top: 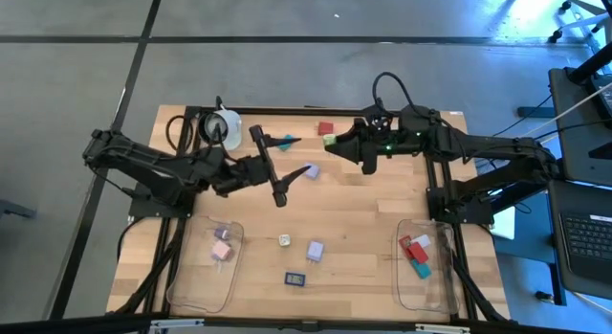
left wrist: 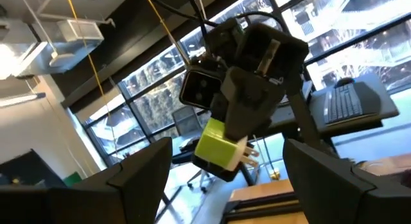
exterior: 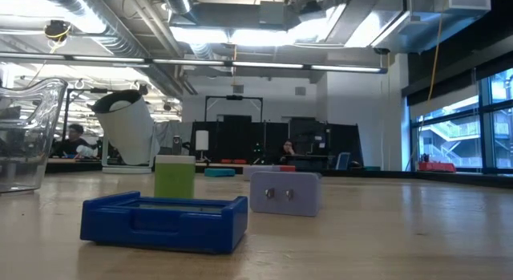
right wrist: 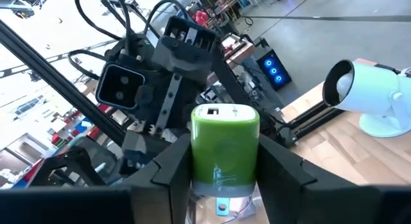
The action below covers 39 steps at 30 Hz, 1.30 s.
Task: Pick & Place Office items
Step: Put the top green adapter into the left transparent bin
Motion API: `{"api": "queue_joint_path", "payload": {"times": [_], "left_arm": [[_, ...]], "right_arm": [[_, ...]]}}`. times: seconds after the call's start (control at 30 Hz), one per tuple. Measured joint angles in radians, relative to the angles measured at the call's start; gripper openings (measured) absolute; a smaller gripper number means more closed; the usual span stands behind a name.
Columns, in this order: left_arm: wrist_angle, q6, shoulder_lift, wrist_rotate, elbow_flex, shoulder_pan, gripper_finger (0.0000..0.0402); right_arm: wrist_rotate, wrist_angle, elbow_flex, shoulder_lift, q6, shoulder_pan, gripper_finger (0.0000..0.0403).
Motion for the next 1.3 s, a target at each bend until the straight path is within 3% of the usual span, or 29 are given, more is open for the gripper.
{"api": "queue_joint_path", "payload": {"times": [0.67,1.3], "left_arm": [[0.115,0.075,0.112,0.212,0.0,0.16,0.0294],[0.132,0.071,0.121,0.273,0.0,0.173,0.0294]], "right_arm": [[0.0,0.021,-0.001,0.015,0.037,0.0,0.0146],[-0.064,0.021,-0.002,0.045,0.062,0.007,0.0146]]}}
